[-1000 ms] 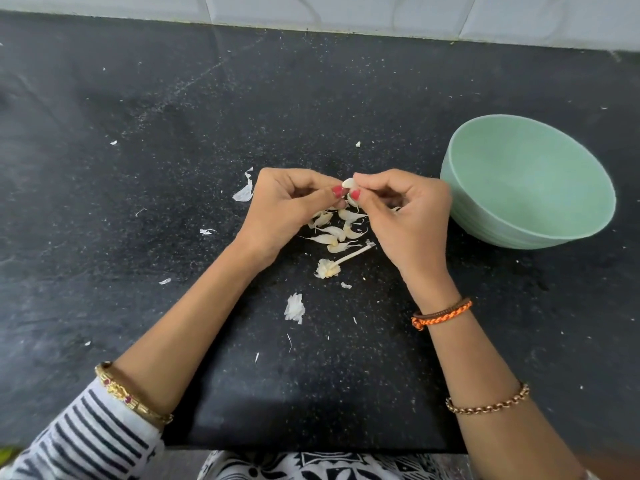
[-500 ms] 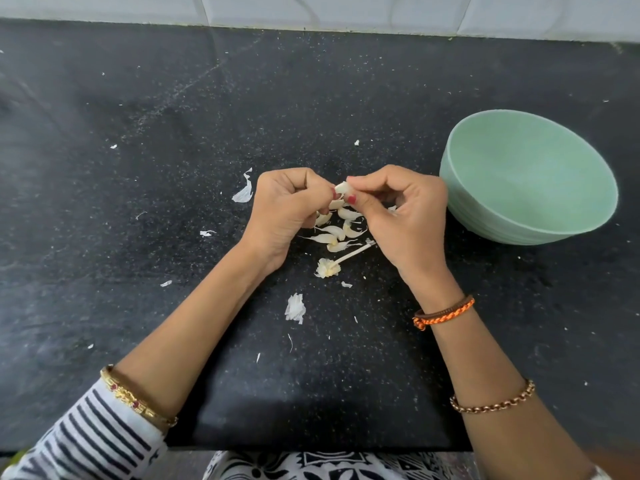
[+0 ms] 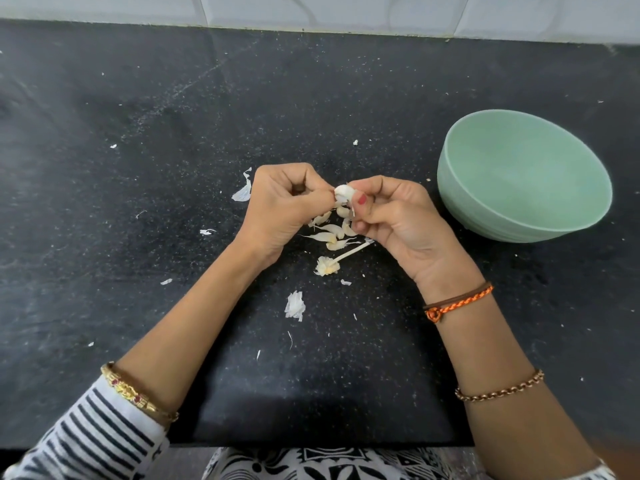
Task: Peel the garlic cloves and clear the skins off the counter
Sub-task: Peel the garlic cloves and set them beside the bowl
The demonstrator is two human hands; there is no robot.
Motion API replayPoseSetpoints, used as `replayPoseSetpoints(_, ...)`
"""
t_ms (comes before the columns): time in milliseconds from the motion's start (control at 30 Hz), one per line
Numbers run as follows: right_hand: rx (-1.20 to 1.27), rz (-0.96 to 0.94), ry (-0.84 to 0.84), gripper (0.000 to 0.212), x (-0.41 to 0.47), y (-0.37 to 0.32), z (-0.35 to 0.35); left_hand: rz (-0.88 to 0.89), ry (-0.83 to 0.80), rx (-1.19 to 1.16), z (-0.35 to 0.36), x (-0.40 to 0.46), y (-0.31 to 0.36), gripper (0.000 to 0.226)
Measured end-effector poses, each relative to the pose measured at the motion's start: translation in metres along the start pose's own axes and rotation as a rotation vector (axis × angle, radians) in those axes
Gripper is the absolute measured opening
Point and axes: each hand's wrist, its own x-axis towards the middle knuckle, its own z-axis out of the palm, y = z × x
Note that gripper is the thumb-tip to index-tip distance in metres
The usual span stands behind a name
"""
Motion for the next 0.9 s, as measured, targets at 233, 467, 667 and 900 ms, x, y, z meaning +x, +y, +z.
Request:
replayPoseSetpoints(233, 0.041, 0.015, -0.005, 0.015, 0.000, 0.001, 0.003, -0.087, 0.024, -0.056, 0.001, 0.001, -0.002, 0.027)
replayPoseSetpoints(467, 0.326, -0.020, -0.010, 0.012, 0.000, -0.003, 0.006, -0.136, 0.065, -0.125, 0.002, 0.001, -0.003, 0.028)
replayPoseSetpoints(667, 0.004, -0.106, 0.082, 0.024, 0.000, -0.001, 0.002, -0.052, 0.059, -0.035, -0.002, 0.003, -0.002, 0.038)
replayPoseSetpoints(900, -0.364, -0.314, 0.210, 0.023, -0.002, 0.003, 0.006, 0.097, 0.026, 0.165, -0.002, 0.004, -0.012, 0.009)
